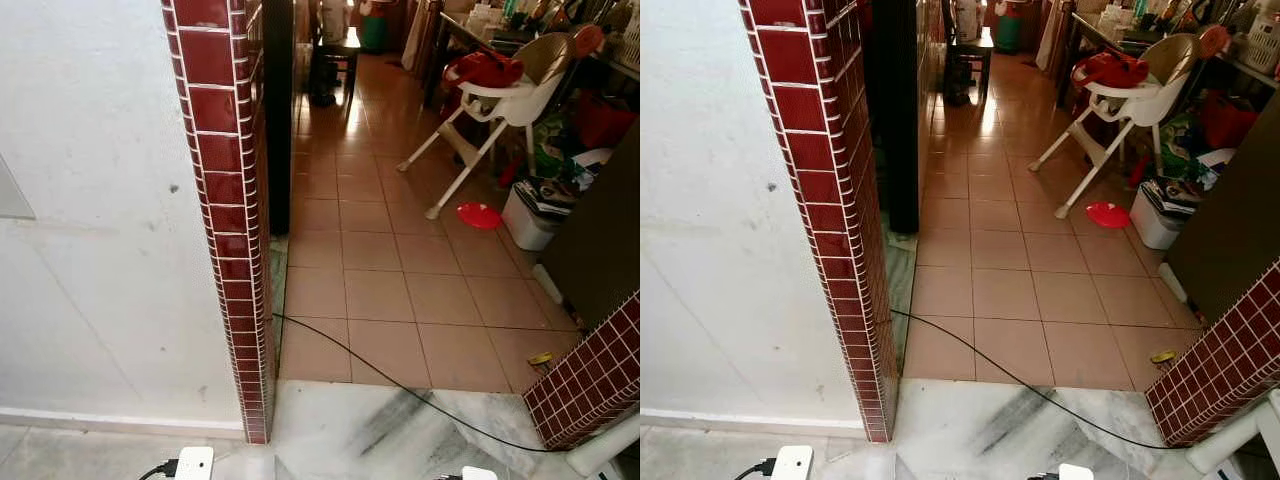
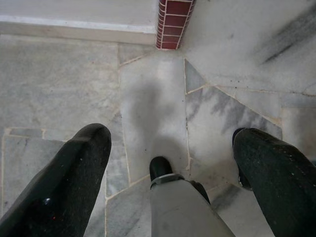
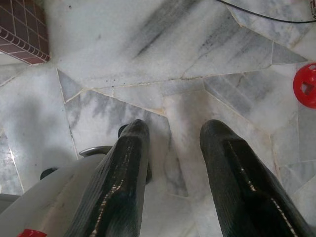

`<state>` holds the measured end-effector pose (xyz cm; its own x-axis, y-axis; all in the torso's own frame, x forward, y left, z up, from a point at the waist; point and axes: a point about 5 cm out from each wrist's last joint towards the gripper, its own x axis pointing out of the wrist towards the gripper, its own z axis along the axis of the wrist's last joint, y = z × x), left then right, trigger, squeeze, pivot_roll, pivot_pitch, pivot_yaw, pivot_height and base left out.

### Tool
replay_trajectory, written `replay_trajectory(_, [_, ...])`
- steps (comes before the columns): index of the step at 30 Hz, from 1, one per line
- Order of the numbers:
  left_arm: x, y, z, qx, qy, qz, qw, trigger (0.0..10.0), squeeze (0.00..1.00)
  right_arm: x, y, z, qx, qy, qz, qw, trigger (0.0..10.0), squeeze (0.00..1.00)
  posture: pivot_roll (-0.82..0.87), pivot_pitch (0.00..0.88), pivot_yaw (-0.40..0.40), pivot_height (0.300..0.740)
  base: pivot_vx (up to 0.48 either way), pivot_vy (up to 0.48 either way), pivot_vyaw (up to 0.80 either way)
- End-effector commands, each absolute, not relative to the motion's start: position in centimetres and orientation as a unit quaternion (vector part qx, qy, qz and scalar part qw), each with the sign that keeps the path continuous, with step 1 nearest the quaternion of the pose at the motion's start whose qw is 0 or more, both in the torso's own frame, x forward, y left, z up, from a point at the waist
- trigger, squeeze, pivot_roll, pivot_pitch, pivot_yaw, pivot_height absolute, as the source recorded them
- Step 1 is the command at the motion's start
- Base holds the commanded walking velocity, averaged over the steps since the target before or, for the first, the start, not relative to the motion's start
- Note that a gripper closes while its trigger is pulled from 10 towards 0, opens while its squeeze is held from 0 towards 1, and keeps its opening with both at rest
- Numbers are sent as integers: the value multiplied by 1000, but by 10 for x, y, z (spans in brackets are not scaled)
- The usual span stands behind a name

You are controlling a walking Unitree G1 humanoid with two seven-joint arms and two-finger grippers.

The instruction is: Hang keys on a hook

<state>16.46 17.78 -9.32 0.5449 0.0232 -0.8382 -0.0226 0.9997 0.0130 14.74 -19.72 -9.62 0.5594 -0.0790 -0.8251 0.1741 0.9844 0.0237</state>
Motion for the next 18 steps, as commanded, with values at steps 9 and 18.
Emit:
replay_trajectory(9, [167,177,-92,2,476,11,880,10000,0,149,-200,-95,54,462,-78,882,10000,0,-15,0,-21,740,0,0,-587])
replay_trajectory(18, [169,176,-92,4,474,7,881,10000,0,148,-200,-95,56,462,-80,882,10000,0,-18,0,-19,740,0,0,-581])
